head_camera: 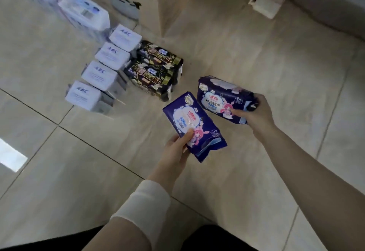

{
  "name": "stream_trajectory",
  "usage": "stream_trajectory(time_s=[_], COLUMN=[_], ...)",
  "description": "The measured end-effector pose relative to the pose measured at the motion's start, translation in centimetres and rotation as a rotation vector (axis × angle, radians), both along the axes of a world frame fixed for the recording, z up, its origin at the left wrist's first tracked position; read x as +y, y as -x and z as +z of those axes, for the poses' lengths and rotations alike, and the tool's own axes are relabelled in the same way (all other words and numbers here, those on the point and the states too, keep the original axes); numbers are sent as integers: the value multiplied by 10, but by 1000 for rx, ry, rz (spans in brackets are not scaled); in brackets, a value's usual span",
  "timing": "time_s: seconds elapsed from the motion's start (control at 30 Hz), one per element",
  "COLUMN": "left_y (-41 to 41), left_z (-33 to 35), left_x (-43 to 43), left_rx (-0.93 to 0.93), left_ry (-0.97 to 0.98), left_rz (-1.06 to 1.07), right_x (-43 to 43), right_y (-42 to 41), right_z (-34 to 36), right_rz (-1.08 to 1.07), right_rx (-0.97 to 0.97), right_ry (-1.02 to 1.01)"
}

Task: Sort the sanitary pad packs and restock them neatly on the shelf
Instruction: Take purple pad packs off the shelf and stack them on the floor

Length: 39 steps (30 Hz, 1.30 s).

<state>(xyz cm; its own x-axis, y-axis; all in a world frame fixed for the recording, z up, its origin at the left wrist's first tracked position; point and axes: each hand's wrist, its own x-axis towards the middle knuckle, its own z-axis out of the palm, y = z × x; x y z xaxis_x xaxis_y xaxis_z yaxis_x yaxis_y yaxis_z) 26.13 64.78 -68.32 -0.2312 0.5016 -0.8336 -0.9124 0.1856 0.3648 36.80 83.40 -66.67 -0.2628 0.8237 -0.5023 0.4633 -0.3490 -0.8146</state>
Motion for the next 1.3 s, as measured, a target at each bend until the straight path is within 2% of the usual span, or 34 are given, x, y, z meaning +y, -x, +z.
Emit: stream_trajectory(time_s=[0.23,0.5,0.73,0.93,1.1,1.17,1.3], left_y=[11,10,10,5,0,-3,-9], left_z=[-58,-72,-75,-72,-67,-66,-64], left_x=[12,13,11,14,17,19,20], left_rx=[45,29,-34,-27,-38,-22,10], left_ry=[-77,-149,-125,-113,-80,-81,-124], left_rz=[69,123,140,123,101,85,75], right_x=[14,11,11,10,-13,-25,-41], right_y=[19,39,46,33,-4,-13,-17], right_z=[-78,-95,-101,-97,-72,-61,-47], right_rz=[133,197,230,244,157,210,354], right_rx=[68,74,64,49,-36,-77,-66], right_ry=[-178,-329,-373,-275,-355,-281,-6])
